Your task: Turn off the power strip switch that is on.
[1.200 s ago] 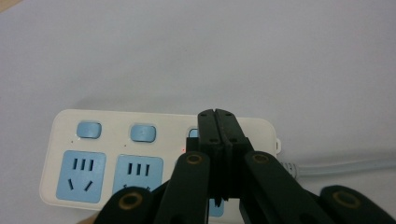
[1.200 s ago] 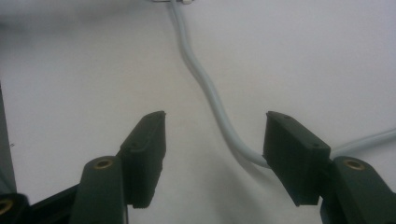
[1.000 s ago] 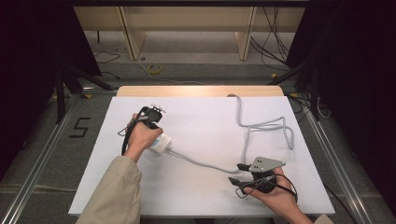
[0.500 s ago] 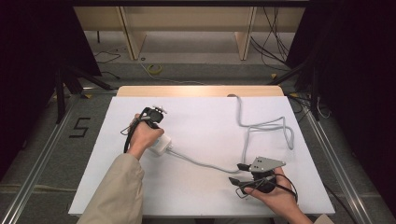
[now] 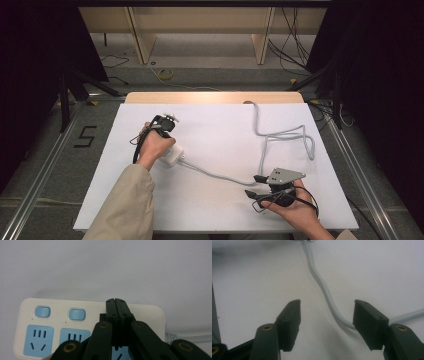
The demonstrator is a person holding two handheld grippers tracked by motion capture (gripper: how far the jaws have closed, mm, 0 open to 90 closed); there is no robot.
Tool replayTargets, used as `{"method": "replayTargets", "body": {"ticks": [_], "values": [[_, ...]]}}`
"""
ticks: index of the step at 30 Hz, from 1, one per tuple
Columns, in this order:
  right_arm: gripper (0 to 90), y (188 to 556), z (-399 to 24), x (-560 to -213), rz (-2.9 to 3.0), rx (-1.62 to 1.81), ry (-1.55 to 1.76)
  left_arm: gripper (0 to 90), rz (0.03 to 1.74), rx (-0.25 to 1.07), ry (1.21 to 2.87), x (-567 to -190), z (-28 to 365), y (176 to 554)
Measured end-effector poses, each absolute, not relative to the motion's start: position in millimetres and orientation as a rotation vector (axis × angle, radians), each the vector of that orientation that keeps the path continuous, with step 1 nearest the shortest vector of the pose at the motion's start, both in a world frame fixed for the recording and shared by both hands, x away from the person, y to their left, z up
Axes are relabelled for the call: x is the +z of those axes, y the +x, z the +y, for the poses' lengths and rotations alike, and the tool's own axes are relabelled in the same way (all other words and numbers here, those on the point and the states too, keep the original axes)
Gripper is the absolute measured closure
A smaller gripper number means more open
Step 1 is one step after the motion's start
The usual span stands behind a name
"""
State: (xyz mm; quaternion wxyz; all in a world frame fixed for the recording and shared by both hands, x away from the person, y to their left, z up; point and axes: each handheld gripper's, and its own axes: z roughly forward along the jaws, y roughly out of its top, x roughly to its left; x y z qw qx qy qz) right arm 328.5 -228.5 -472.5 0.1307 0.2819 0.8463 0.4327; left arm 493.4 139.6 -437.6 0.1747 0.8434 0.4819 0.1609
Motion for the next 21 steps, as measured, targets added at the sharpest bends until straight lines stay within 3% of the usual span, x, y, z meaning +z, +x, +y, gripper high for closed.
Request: {"method": "replayTargets", "body": {"ticks": [21], "values": [[40.0,328.1,-227.9,-472.6,2.457,1.255,0.809,89.7,1.375,0.448,2.392,-440.0,137.0,493.0]]}}
